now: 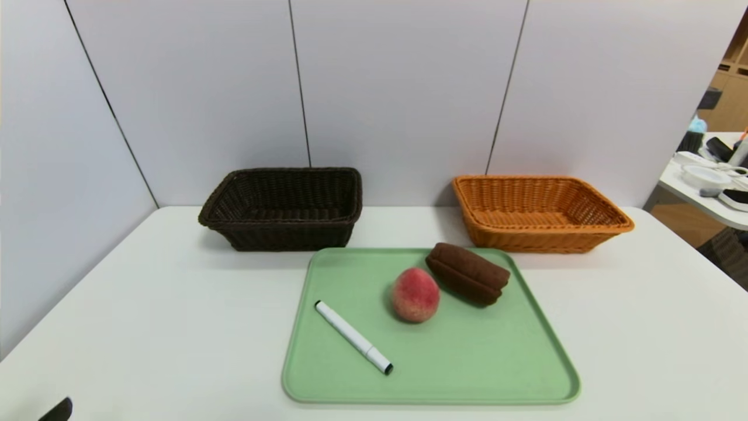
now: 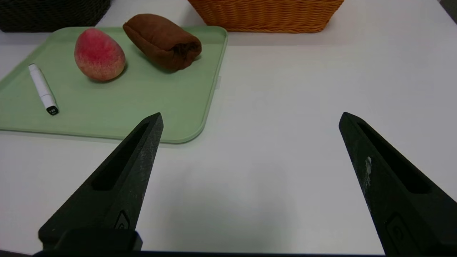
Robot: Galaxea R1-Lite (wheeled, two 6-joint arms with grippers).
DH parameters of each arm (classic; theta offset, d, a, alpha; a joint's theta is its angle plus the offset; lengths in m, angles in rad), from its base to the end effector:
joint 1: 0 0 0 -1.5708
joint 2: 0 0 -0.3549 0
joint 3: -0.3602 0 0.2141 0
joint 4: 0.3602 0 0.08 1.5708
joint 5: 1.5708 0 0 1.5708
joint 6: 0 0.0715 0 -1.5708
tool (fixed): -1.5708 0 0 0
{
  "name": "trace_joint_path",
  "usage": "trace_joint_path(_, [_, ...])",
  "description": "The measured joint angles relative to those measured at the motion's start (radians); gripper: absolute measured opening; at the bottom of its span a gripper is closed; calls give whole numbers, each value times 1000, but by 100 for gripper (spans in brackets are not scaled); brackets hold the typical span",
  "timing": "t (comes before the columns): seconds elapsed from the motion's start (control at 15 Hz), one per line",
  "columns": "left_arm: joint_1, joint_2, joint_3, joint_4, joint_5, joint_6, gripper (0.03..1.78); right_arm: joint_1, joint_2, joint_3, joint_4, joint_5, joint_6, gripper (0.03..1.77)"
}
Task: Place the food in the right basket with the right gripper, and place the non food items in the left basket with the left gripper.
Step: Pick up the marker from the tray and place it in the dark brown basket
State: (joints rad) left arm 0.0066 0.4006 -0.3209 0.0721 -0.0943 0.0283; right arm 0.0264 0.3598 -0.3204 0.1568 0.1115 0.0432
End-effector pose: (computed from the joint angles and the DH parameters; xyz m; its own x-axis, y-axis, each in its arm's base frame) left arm 0.0284 -0.0065 0.1748 0.9847 -0.0877 -0.1505 0.0907 0.9958 0.0137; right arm 0.0189 0.0085 0.1630 0.9714 0.1370 -0.1937 -0.1268 0.9899 0.0640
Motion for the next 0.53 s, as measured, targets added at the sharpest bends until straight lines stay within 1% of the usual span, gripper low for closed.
trace_joint_path(0.27, [-1, 303, -201, 2, -19, 5, 169, 3, 248, -97, -3, 2, 0, 170])
trace_joint_path(0.53, [-21, 544, -297, 2, -21, 9, 169, 4, 467, -189, -25, 3, -7, 170])
